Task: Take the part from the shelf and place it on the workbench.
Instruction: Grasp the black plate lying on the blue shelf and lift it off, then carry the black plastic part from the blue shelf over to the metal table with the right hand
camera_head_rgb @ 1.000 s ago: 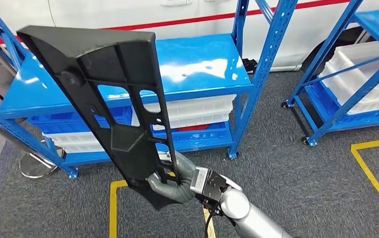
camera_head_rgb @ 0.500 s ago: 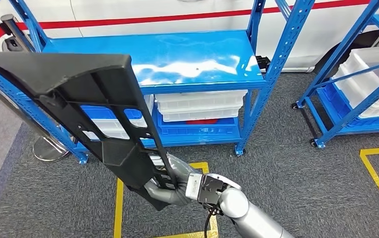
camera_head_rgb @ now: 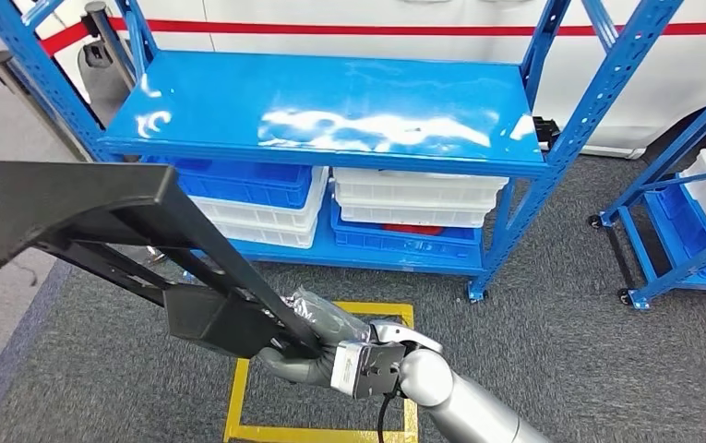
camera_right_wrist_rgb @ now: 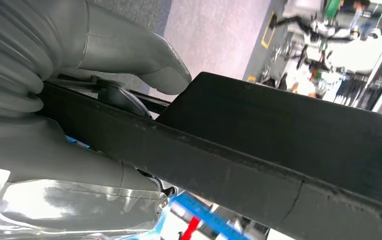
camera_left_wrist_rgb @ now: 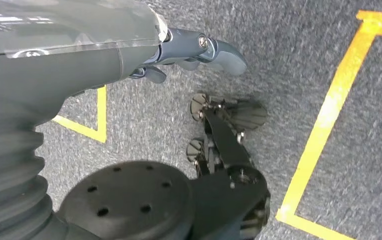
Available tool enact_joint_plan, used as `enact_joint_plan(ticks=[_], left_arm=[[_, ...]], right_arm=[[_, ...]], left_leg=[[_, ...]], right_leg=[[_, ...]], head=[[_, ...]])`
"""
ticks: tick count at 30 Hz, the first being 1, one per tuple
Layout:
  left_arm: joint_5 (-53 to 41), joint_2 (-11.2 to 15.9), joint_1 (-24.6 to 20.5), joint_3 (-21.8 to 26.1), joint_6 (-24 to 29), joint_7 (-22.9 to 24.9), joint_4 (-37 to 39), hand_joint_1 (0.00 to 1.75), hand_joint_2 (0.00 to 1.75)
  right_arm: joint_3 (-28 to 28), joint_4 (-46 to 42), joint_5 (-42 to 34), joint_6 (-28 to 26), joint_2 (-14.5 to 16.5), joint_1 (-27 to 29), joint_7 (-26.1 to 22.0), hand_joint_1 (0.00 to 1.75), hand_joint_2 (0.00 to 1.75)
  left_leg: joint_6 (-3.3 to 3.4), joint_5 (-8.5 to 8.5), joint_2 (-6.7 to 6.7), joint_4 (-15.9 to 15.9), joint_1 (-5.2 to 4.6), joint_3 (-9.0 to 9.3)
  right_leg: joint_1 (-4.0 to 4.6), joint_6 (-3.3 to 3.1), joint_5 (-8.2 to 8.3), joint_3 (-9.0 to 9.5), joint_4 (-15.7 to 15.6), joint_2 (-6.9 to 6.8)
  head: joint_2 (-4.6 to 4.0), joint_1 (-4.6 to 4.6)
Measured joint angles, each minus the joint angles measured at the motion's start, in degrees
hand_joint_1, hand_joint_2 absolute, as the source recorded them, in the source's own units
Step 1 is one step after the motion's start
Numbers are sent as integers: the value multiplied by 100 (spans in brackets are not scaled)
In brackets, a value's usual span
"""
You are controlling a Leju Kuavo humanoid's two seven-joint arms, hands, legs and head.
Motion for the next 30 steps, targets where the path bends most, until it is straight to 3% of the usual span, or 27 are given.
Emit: enact_joint_plan(ticks=[1,3,5,7,8,9,11,13,15,17,19,21,23,24,25,26,28,30], left_arm=[[-26,8,5,-4,-1,1,0,0,175],[-80,20,16,-17,-16,5,0,0,175],[-122,42,-8,-37,-43,29,0,0,175],[-138,65,-42,-49,-51,61,0,0,175],[-135,71,-50,-50,-36,71,0,0,175],[-130,76,-53,-51,-10,76,0,0,175],[-107,79,-58,-51,68,79,0,0,175],[-80,69,-81,-50,152,83,0,0,175],[-67,54,-102,-47,240,87,0,0,175],[-67,39,-100,-40,327,87,1,0,175],[-68,16,-105,-34,380,91,2,0,175],[-69,-5,-134,-33,396,95,2,0,175],[-72,-17,-148,-33,413,94,2,0,175],[-74,-21,-142,-33,427,91,2,0,175],[-76,-22,-134,-32,446,85,2,0,175],[-79,-22,-127,-31,468,75,2,0,175],[-81,-21,-136,-30,515,35,2,0,175],[-81,-20,-145,-26,557,-22,2,0,175]], right_arm=[[22,5,20,2,0,-10,-37,175,175],[60,20,20,-11,-2,-56,-95,175,175],[71,35,-38,-49,-11,-112,-124,175,175],[75,67,-104,-83,-25,-136,-128,175,175],[84,89,-126,-90,-28,-139,-124,175,175],[100,107,-145,-94,-28,-141,-120,175,175],[153,124,-168,-93,-13,-153,-111,175,175],[213,124,-174,-75,7,-172,-105,175,175],[267,124,-188,-7,20,-191,-107,175,175],[320,122,-220,82,46,-219,-109,175,175],[359,117,-258,132,81,-250,-117,175,175],[378,113,-279,149,95,-268,-122,175,175],[399,116,-291,172,94,-272,-120,175,175],[409,119,-314,198,93,-272,-123,175,175],[419,119,-348,230,94,-272,-129,175,175],[426,114,-390,266,94,-274,-141,175,175],[435,85,-477,349,93,-282,-186,175,175],[441,35,-555,420,91,-294,-242,175,175]], left_leg=[[46,17,-62,-4,6,-18],[127,58,-162,-34,23,-28],[194,101,-262,-58,38,-41],[225,122,-387,-53,27,-71],[231,127,-461,-48,19,-80],[233,130,-537,-39,12,-85],[226,129,-688,-11,7,-87],[189,127,-823,38,1,-129],[112,144,-948,58,22,-196],[30,164,-1017,46,44,-238],[-26,22,-783,262,24,-345],[-74,-325,-461,909,28,-637],[-122,-557,-356,1531,60,-917],[-138,-533,-334,1591,72,-930],[-143,-410,-313,1422,79,-827],[-137,-224,-257,1053,80,-618],[-73,31,-27,279,39,-204],[12,79,78,-16,-12,-65]], right_leg=[[2,27,2,4,-3,-48],[-23,88,-94,-25,89,67],[-47,120,-410,-246,583,360],[-42,121,-745,-610,1344,513],[-39,115,-791,-727,1582,533],[-39,100,-720,-743,1607,546],[-38,47,-320,-470,1041,651],[-50,2,-40,-157,354,938],[-41,-8,-19,-76,118,1080],[-48,-39,3,-57,58,950],[-80,-91,38,-15,-15,790],[-73,-119,43,2,-37,614],[-55,-130,32,-2,-29,435],[-50,-130,25,-3,-25,355],[-47,-126,17,0,-20,286],[-45,-116,7,9,-16,223],[-23,-83,-13,29,-10,110],[2,-35,-23,43,-13,17]], head=[[0,2],[0,2],[0,3],[0,4],[0,4],[0,4],[0,4],[0,-1],[0,-2],[0,0],[0,-39],[0,-78],[0,-81],[0,-81],[0,-82],[0,-83],[0,-80],[0,-76]])
